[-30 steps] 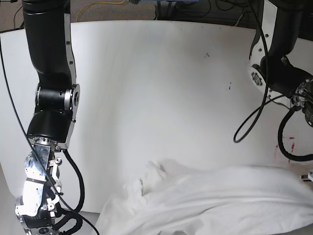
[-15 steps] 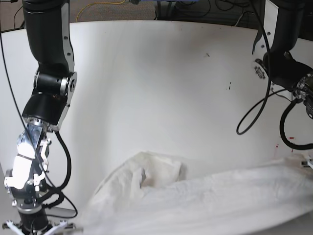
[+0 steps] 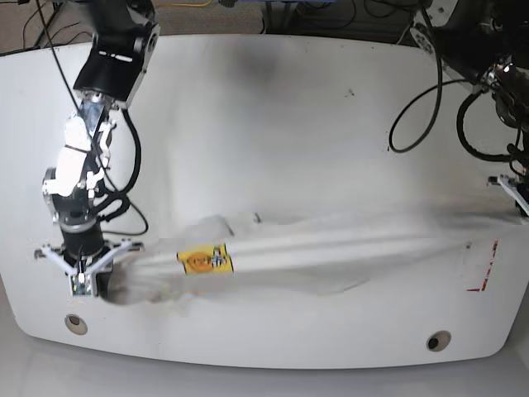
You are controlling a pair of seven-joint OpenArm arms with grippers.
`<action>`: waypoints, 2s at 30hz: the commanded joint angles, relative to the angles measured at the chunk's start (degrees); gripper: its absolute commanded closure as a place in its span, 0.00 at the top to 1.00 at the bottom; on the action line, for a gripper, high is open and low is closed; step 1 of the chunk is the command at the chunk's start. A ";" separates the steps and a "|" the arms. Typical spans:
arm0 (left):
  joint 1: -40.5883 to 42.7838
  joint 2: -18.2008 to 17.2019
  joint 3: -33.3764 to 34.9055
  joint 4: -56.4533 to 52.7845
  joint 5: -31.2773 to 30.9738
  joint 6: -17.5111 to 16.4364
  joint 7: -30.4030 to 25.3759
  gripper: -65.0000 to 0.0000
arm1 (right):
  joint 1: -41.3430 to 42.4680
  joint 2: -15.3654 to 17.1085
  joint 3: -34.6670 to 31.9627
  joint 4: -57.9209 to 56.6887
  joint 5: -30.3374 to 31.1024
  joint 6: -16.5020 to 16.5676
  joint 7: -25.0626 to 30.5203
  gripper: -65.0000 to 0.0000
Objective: Layout the t-shirt on the table in an organized manner, then fold the t-shirt properly
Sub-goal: 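Lift the t-shirt with both grippers and pull them apart to stretch it, then lay the stretched t-shirt flat on the table and release both grippers, then move the right gripper to the t-shirt edge and grasp the fabric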
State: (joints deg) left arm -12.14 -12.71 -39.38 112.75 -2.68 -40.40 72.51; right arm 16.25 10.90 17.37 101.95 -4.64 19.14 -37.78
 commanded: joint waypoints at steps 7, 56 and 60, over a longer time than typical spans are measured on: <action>15.17 -0.35 -2.08 0.70 0.88 0.40 -4.69 0.00 | -14.18 -4.35 3.69 6.75 -0.94 -1.16 1.34 0.00; 29.06 -0.43 -9.37 1.05 0.88 0.40 -12.33 0.69 | -27.64 -14.90 4.22 10.53 -0.85 -1.07 1.52 0.61; 25.20 -0.43 -11.66 1.05 0.96 0.40 -12.33 0.69 | -20.34 -14.90 3.60 6.40 -1.38 -0.98 1.34 0.62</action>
State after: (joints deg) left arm 14.41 -11.99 -50.02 112.66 -1.98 -40.36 60.60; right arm -7.11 -4.25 21.37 109.19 -5.78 18.13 -37.58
